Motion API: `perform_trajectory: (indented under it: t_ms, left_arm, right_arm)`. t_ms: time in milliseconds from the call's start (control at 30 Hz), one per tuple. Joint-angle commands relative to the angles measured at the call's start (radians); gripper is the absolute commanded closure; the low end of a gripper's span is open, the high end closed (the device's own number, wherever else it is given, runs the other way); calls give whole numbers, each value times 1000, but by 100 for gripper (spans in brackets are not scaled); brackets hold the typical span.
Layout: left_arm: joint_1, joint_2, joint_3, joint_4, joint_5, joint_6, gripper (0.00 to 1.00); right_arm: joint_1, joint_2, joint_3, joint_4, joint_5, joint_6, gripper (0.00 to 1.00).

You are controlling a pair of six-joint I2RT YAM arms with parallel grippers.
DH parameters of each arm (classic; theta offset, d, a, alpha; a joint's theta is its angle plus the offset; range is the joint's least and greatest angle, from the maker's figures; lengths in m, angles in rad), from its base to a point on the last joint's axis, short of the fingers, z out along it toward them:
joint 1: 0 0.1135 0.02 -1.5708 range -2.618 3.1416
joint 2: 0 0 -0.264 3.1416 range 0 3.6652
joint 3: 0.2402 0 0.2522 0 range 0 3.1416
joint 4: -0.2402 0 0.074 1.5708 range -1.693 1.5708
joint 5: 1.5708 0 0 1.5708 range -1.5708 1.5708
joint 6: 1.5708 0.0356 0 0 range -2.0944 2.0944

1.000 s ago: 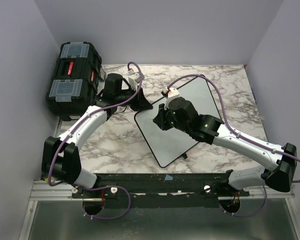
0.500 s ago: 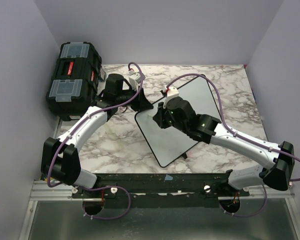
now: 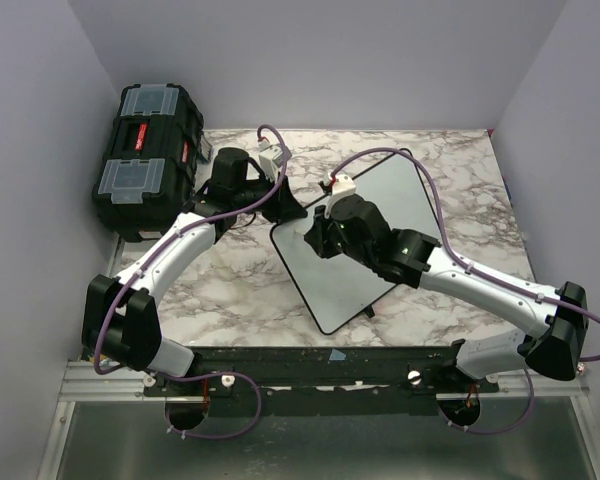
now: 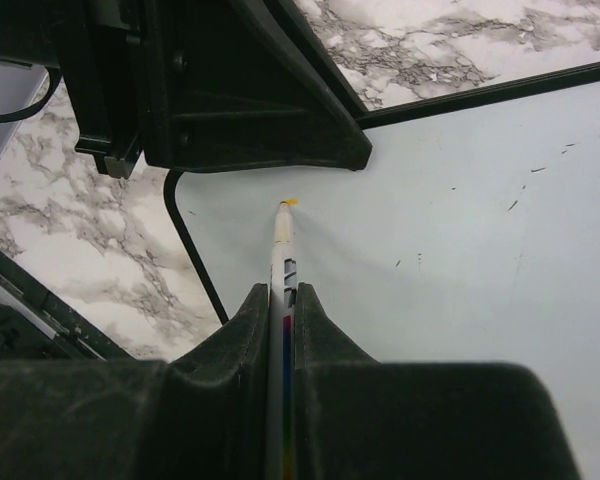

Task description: Write a sentence on the whiteboard

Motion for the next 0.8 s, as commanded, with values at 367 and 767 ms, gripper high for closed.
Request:
perform_trajectory:
  t_ms: [367,767]
  left_arm:
    - [-36,-36,46,-5,11,8,100]
    - [-43,-46,44,-12,-1,10,100]
  right_arm:
    - [29,-29,-50,-21,4,31,99]
    - [28,-53,-78,-42,111,53,99]
